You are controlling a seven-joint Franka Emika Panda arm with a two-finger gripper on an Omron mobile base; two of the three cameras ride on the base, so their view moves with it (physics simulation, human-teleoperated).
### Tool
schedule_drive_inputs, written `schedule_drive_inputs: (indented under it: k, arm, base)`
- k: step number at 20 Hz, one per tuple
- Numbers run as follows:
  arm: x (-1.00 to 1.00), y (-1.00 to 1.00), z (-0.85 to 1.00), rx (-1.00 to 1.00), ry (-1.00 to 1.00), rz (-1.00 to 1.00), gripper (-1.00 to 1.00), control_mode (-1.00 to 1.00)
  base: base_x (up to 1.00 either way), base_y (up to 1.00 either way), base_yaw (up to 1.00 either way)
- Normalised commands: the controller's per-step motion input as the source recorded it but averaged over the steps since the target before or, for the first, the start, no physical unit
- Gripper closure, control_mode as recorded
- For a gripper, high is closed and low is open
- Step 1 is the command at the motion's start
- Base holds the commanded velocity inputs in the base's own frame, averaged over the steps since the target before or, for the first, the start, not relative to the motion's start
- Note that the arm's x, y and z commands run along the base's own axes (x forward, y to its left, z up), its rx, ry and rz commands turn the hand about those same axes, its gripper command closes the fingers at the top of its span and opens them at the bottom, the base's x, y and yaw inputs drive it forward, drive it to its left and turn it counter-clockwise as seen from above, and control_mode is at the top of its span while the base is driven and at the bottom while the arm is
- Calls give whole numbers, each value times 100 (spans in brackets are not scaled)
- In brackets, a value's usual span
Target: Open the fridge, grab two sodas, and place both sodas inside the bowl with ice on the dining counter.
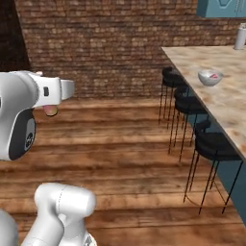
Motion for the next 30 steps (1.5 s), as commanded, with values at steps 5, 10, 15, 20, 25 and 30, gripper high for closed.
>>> schedule_drive_inputs:
  k: [5, 10, 15, 20, 25, 30]
  arm:
    - [0, 0, 0, 0, 0, 0, 100, 100]
    - [0, 0, 0, 0, 0, 0, 100, 100]
    - [0, 0, 0, 0, 0, 0, 100, 100]
    - [0, 0, 0, 0, 0, 0, 100, 100]
    - [0, 0, 0, 0, 0, 0, 100, 100]
    - [0, 0, 0, 0, 0, 0, 100, 100]
  base:
    - [90, 69, -40]
    - [93, 69, -39]
    - [96, 68, -38]
    - [91, 68, -39]
    - [83, 68, -41]
    - [75, 63, -42]
